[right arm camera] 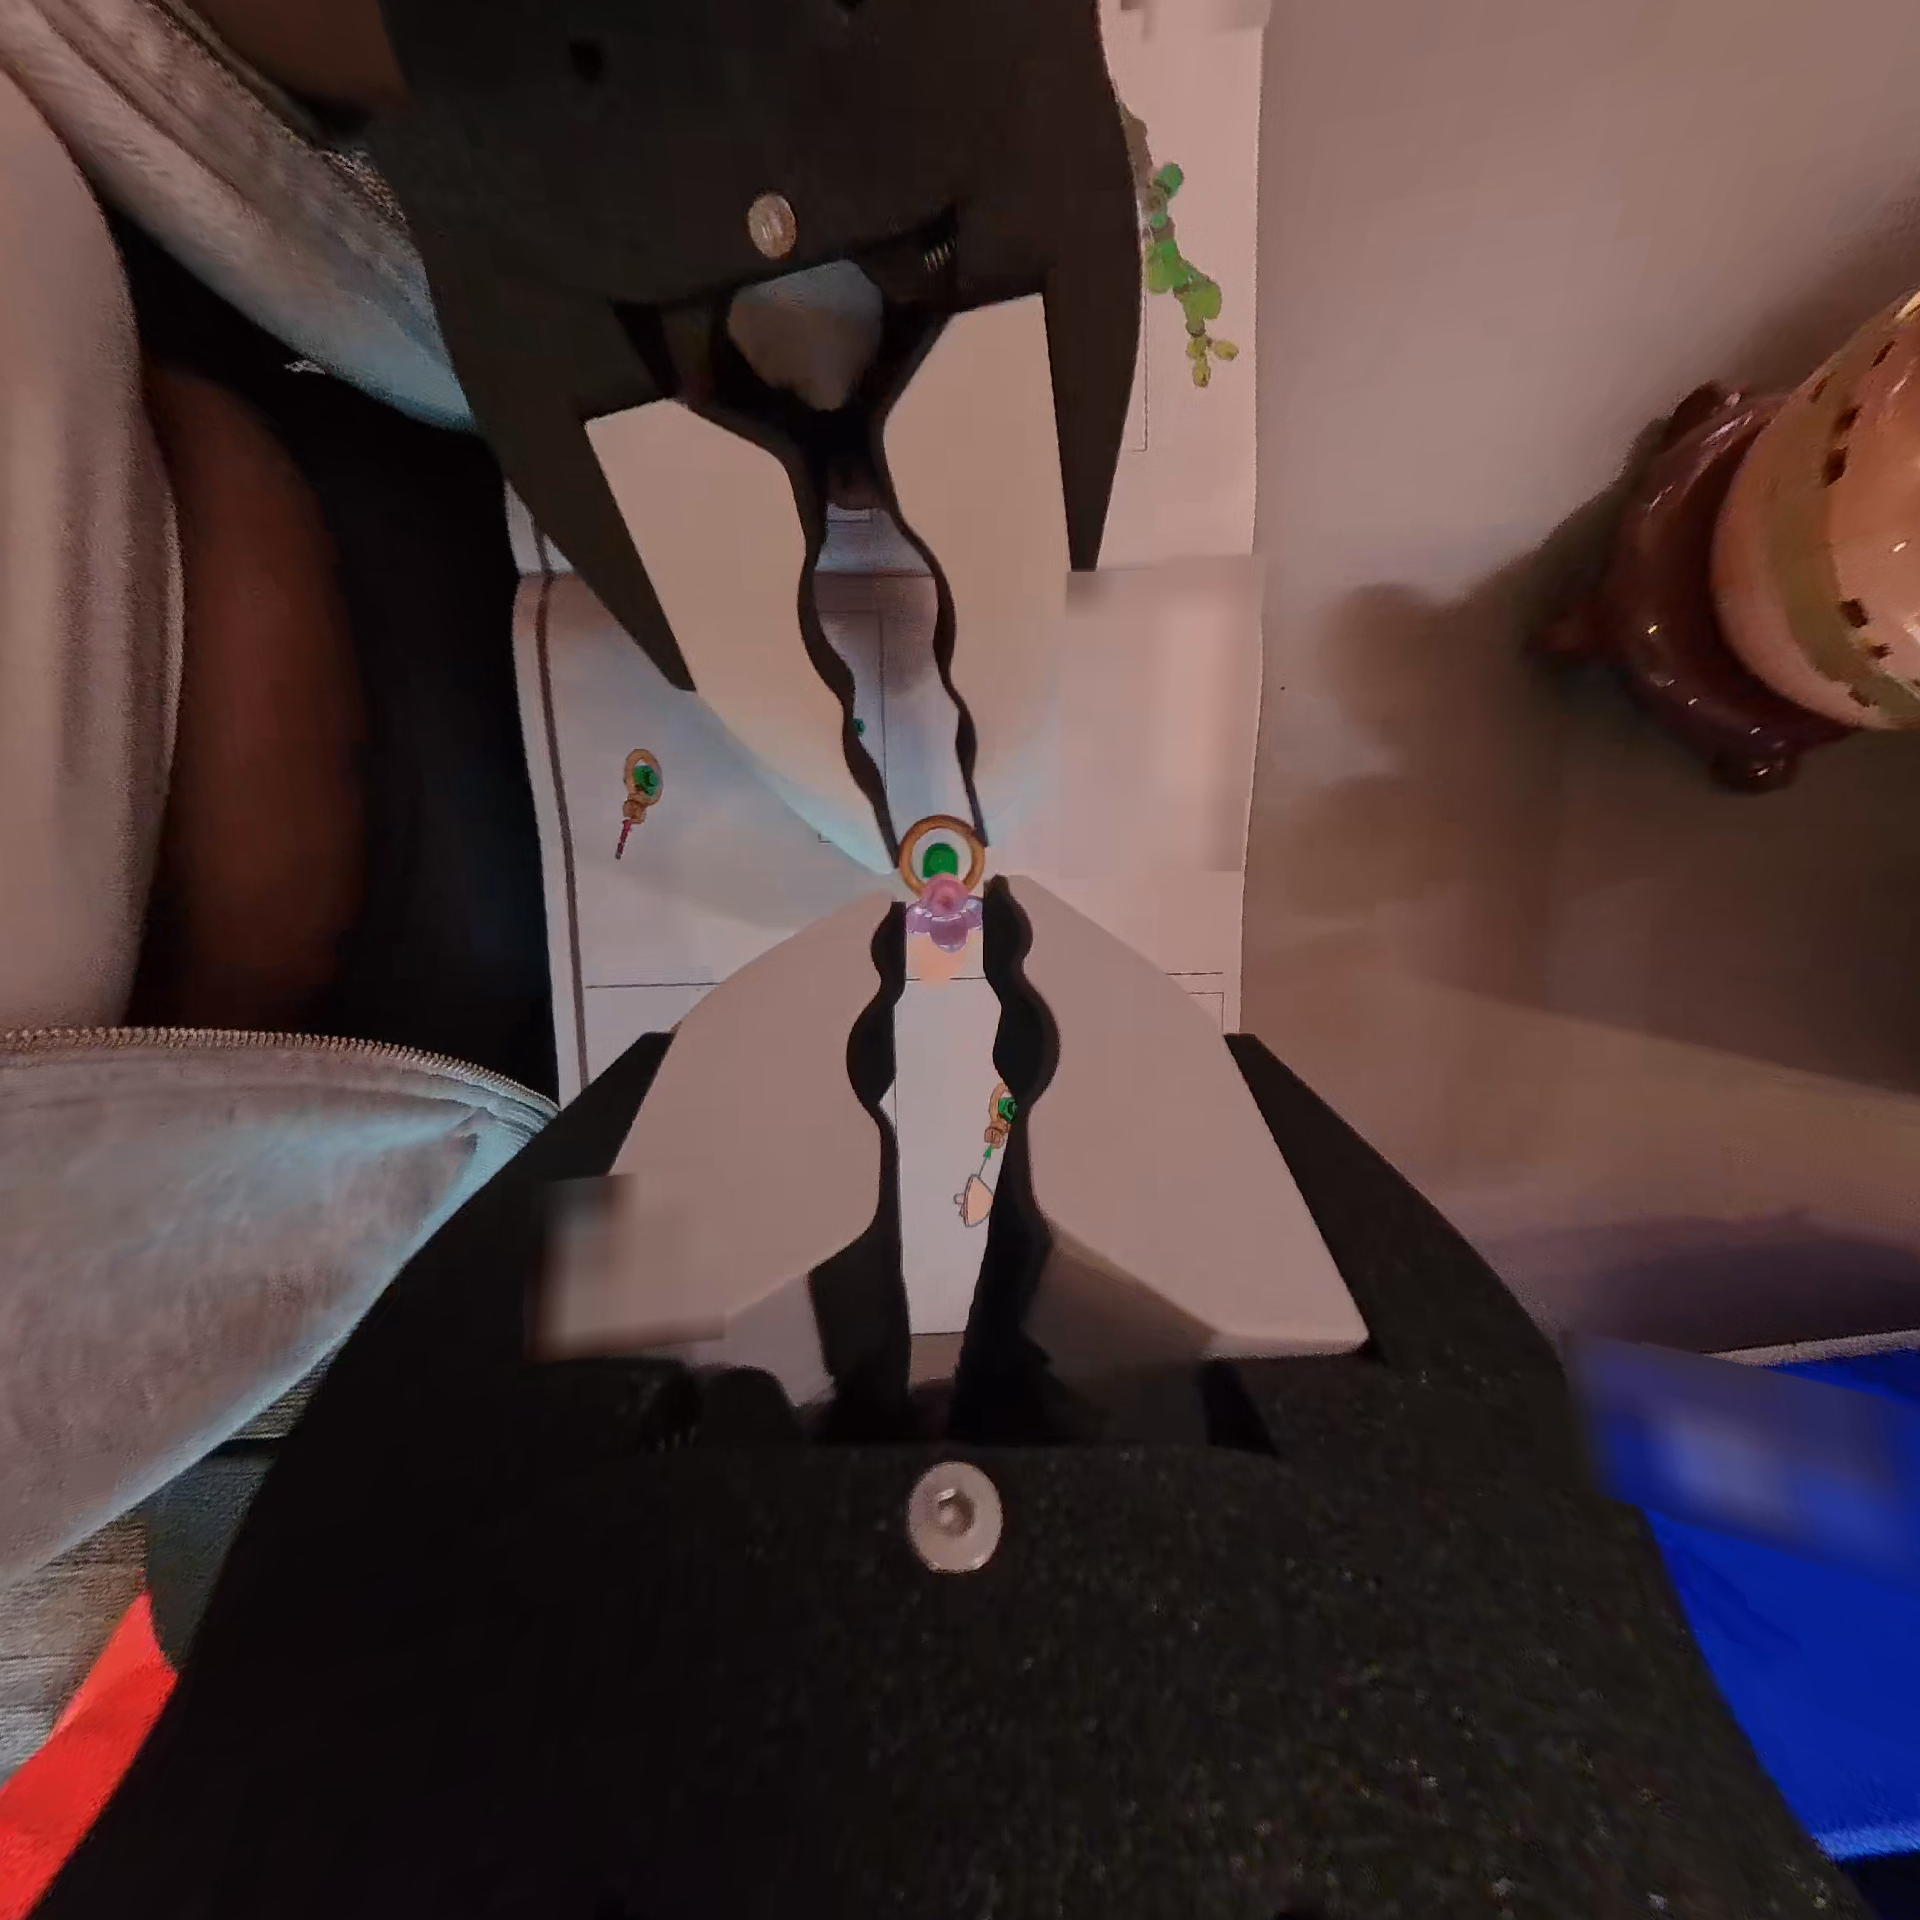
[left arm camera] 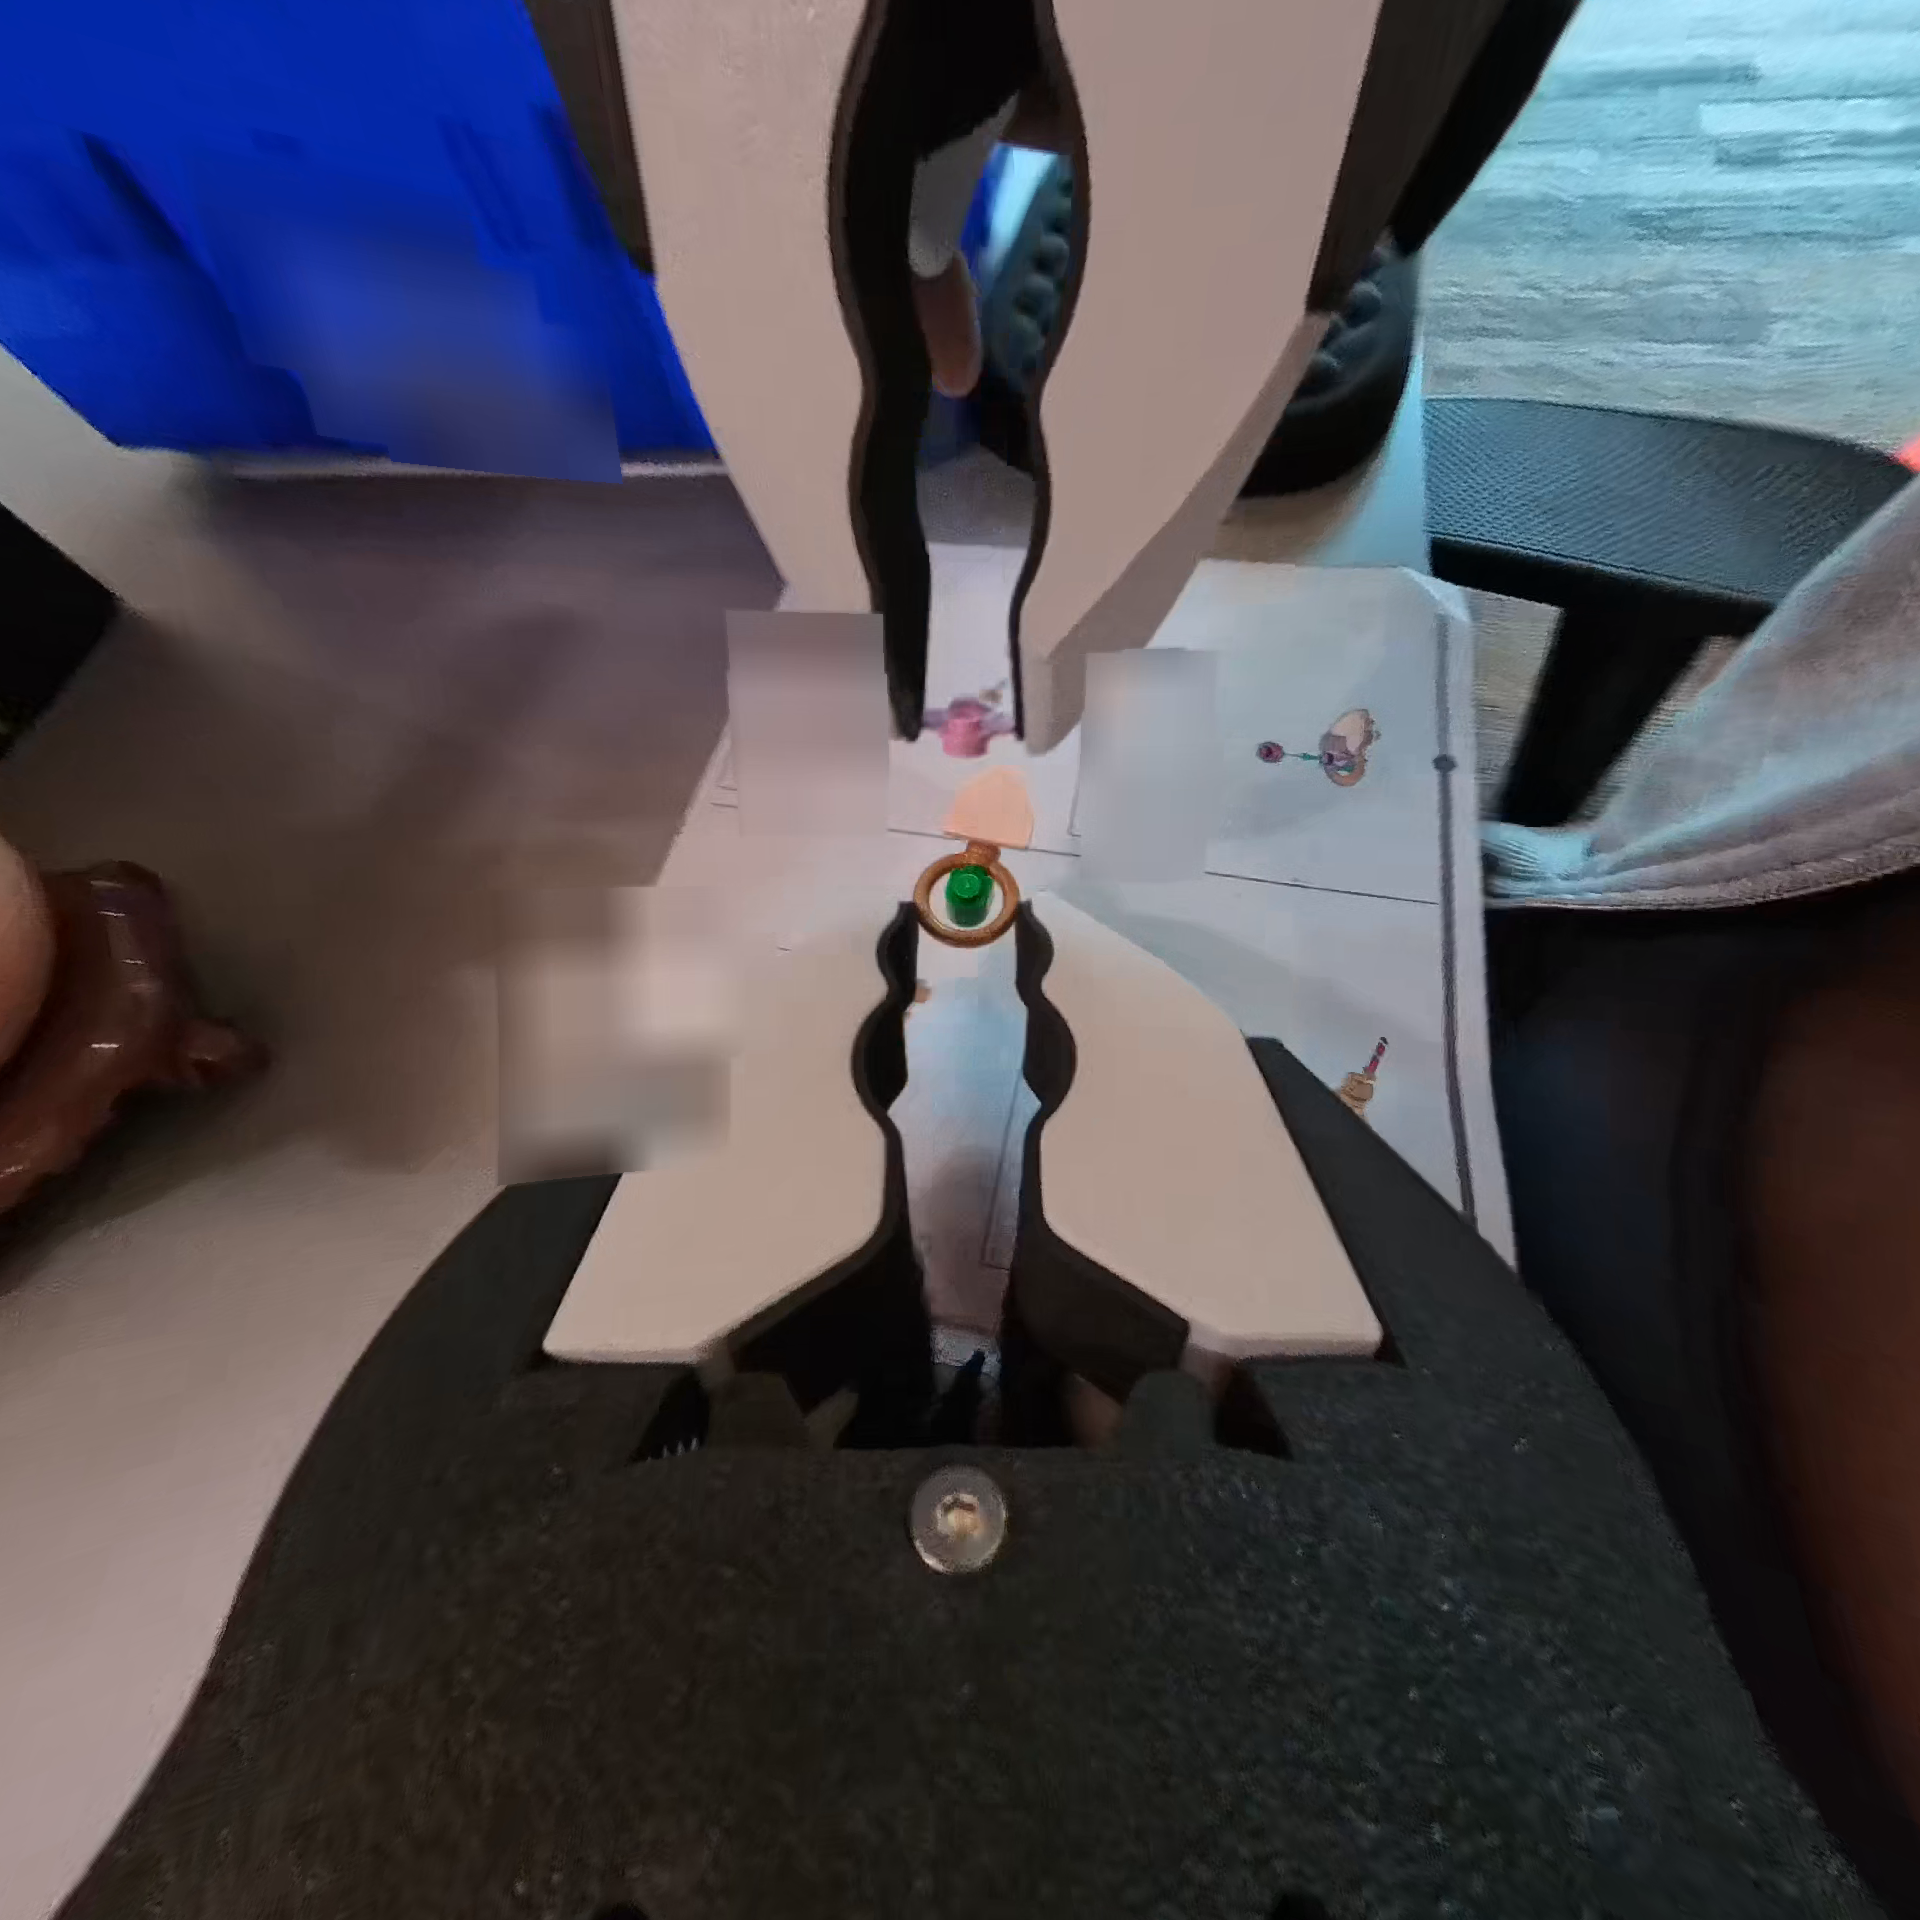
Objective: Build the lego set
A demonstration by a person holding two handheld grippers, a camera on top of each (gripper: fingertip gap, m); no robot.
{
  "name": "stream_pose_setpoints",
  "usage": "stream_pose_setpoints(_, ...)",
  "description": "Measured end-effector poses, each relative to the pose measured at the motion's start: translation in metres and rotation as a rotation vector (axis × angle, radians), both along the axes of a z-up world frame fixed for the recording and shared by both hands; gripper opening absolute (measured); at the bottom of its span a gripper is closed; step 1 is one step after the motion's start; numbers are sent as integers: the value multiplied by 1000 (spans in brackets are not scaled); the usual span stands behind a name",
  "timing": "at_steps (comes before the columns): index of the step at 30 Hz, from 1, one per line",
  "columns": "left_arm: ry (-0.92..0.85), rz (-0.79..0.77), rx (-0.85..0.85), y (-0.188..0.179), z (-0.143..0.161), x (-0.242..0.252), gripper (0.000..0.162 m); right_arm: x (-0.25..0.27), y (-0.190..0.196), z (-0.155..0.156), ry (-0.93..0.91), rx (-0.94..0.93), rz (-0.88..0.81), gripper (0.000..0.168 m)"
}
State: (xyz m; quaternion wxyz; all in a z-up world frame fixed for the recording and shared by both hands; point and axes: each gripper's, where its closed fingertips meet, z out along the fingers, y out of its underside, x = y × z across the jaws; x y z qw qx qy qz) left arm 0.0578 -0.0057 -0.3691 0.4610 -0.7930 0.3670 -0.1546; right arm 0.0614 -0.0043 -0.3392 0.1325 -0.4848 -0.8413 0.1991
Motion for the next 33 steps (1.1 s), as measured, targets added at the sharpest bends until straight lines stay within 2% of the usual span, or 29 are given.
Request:
stream_pose_setpoints(1, -17, -16, -60, -2, -4, 2, 18, 0, -1, -3, -10, -11, -12, 14)
stream_pose_setpoints(4, -25, -13, -201, 0, -17, 2, 18, 2, -4, -15, -41, -63, -44, 14)
stream_pose_setpoints(6, 17, -32, -234, -2, -24, 4, 18, 5, -4, -24, -57, -69, -66, 14)
stream_pose_setpoints(7, 39, -40, -220, -2, -25, 6, 17, 6, -5, -29, -65, -71, -76, 18)
stream_pose_setpoints(11, 92, -51, -158, -1, -25, 10, 18, 9, -4, -44, -75, -60, -118, 14)
stream_pose_setpoints(22, 111, -46, -129, 0, -25, 9, 18, 6, -2, -49, -113, -11, -126, 14)
stream_pose_setpoints(30, 89, -59, -128, -2, -22, 10, 28, 2, -1, -47, -126, -9, -132, 14)
stream_pose_setpoints(33, 29, -60, -110, -3, -14, 9, 34, 3, 1, -49, -136, 2, -133, 14)
